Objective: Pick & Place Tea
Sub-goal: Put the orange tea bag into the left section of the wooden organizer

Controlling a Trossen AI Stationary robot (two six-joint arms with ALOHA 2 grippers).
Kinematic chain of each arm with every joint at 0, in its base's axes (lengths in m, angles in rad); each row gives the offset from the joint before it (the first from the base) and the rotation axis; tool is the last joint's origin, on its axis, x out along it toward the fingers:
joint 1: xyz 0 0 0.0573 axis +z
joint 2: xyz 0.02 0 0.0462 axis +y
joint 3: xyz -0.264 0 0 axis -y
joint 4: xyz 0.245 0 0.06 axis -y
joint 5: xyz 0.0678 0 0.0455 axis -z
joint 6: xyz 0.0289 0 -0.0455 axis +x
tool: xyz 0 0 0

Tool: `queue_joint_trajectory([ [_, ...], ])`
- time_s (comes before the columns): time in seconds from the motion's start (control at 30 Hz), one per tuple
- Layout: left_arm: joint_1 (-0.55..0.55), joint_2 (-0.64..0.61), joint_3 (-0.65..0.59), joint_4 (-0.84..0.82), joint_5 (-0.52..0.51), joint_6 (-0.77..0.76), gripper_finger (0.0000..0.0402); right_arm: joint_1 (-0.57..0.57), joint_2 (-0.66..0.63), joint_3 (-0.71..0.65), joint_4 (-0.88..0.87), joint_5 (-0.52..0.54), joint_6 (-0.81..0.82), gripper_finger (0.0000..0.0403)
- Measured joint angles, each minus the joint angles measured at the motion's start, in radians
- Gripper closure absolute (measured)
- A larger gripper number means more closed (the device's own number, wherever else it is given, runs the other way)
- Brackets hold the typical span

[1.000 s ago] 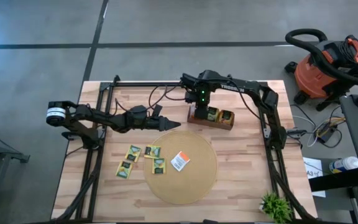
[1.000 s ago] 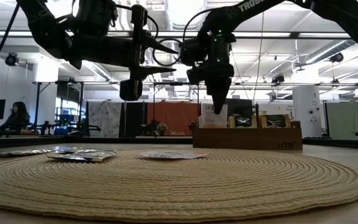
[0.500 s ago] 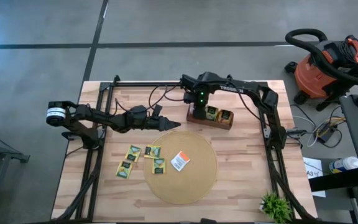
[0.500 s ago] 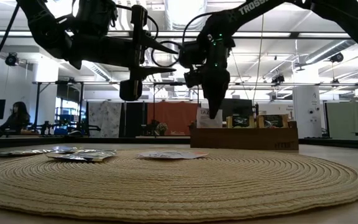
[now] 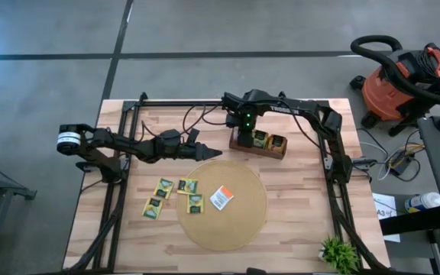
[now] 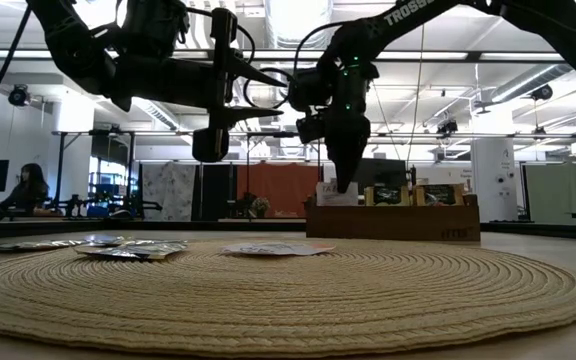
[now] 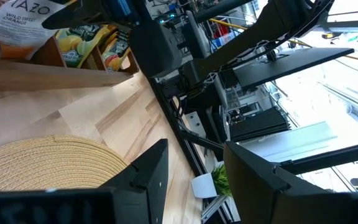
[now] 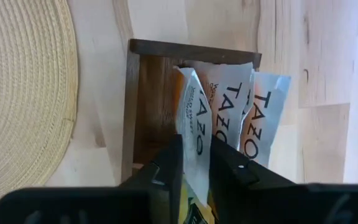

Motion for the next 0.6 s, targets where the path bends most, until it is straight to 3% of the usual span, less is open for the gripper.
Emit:
queue_joint_trajectory([
  [0.27,0.0,0.0,0.0,0.0,0.0,0.0,0.0253,0.0,0.0,0.0,0.002,0.004,0.003,0.0295],
  [0.6,0.0,0.0,0.0,0.0,0.001,0.0,0.0253,0.0,0.0,0.0,0.003,0.004,0.003,0.0282],
])
